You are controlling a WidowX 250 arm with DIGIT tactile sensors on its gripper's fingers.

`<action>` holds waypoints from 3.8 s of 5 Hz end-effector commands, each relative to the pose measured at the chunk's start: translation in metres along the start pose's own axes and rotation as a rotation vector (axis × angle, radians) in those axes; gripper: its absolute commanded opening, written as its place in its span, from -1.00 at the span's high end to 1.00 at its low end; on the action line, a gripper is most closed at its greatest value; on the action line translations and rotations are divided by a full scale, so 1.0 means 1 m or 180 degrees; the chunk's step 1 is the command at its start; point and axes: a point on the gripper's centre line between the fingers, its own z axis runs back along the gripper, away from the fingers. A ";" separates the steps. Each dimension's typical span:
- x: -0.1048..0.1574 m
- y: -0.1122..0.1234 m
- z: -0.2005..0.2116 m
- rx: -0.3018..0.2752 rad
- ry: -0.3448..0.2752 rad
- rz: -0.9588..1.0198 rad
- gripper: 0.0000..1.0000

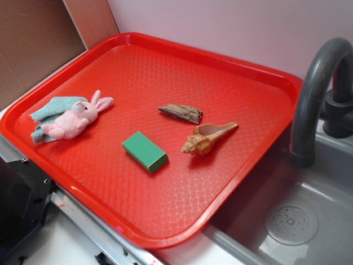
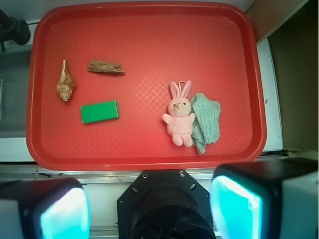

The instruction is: Grab the shell.

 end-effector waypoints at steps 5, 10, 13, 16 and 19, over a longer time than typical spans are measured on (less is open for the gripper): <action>0.086 -0.067 -0.080 -0.0276 -0.0341 -0.0061 -1.00; 0.110 -0.148 -0.182 -0.0250 0.0190 -0.0700 -1.00; 0.100 -0.135 -0.208 0.0295 0.0489 -0.0524 -1.00; 0.099 -0.137 -0.220 0.0326 0.0525 -0.0501 1.00; 0.088 -0.071 -0.085 -0.0232 -0.0207 -0.0378 1.00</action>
